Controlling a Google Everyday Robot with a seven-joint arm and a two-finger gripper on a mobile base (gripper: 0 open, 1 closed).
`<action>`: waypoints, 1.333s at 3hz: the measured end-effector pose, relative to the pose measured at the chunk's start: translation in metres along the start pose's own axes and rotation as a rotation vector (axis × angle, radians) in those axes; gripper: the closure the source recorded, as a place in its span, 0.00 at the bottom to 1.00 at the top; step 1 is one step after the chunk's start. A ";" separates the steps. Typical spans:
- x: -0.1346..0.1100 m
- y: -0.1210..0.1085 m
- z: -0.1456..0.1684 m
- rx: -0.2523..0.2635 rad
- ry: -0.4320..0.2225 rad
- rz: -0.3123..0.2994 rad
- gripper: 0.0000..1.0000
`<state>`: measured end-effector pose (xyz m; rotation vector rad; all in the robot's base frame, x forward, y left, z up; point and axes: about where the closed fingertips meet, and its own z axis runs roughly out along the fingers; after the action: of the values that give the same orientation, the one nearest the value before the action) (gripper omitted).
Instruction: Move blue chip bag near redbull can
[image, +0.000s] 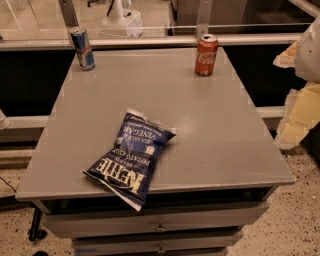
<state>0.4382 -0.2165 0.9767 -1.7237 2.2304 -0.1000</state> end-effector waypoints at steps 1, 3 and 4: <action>-0.003 0.000 0.000 0.008 -0.008 -0.005 0.00; -0.042 -0.003 0.058 -0.023 -0.165 0.006 0.00; -0.064 -0.006 0.092 -0.038 -0.245 0.018 0.00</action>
Offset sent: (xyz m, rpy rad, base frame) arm 0.0307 0.0529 -0.0478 0.1827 -0.0089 0.0543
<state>0.4851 -0.1444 0.9046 -1.6369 2.0803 0.1514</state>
